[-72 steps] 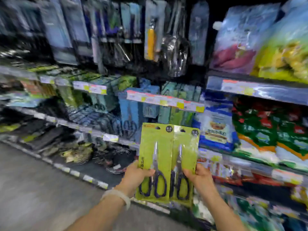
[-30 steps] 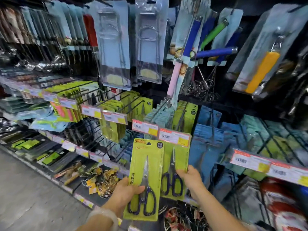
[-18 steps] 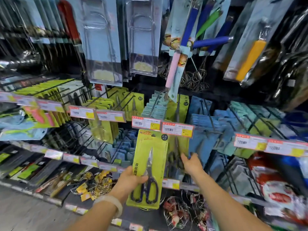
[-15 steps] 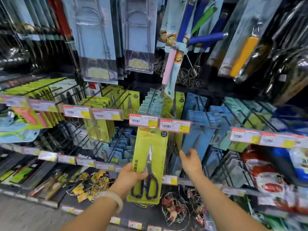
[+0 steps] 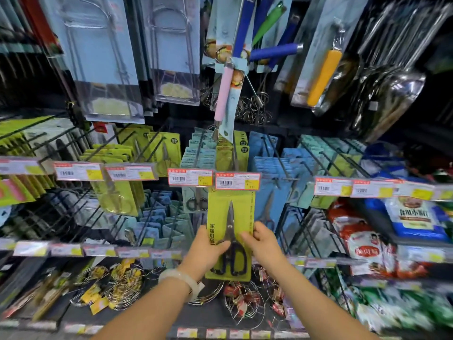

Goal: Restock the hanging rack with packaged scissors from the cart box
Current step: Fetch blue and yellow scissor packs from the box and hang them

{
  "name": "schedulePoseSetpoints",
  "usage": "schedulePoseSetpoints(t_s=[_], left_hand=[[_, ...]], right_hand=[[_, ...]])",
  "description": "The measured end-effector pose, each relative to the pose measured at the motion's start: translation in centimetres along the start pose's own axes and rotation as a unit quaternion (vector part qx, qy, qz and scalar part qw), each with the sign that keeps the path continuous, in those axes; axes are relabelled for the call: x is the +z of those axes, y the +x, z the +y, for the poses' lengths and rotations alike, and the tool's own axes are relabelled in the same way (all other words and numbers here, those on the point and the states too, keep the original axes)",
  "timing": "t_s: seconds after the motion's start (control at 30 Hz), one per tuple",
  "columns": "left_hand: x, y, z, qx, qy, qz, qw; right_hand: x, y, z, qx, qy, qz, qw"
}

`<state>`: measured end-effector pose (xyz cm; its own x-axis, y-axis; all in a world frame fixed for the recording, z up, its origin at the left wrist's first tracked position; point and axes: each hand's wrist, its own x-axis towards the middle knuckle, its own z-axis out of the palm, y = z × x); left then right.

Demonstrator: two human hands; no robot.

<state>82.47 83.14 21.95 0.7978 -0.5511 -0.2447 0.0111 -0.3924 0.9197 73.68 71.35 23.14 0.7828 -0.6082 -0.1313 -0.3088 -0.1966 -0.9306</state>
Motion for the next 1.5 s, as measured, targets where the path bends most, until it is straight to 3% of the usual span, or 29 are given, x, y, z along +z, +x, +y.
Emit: schedulePoseSetpoints(t_s=[0.17, 0.67, 0.9, 1.0, 1.1, 1.27, 1.5], left_hand=[[0.9, 1.5, 1.6, 0.035, 0.018, -0.004, 0.999], [1.3, 2.5, 0.7, 0.018, 0.035, 0.022, 0.999], [1.7, 4.5, 0.1, -0.07, 0.09, 0.034, 0.993], [2.2, 4.3, -0.1, -0.12, 0.212, 0.012, 0.97], [3.4, 3.4, 0.7, -0.092, 0.329, -0.034, 0.939], [7.9, 2.1, 3.7, 0.035, 0.491, -0.091, 0.866], [19.8, -1.5, 8.5, 0.17, 0.567, -0.182, 0.785]], right_hand=[[-1.4, 2.0, -0.4, 0.01, -0.026, 0.033, 0.999], [0.0, 3.7, 0.9, 0.039, -0.035, 0.032, 0.998], [-0.2, 4.5, 0.8, 0.094, -0.145, 0.011, 0.985], [-0.9, 3.7, 1.6, 0.102, -0.2, -0.001, 0.974], [-2.3, 2.7, 2.3, 0.097, -0.267, -0.018, 0.959], [-5.6, 1.0, 4.1, 0.079, -0.353, -0.016, 0.932], [-16.3, -3.6, 8.1, 0.078, -0.477, 0.054, 0.874]])
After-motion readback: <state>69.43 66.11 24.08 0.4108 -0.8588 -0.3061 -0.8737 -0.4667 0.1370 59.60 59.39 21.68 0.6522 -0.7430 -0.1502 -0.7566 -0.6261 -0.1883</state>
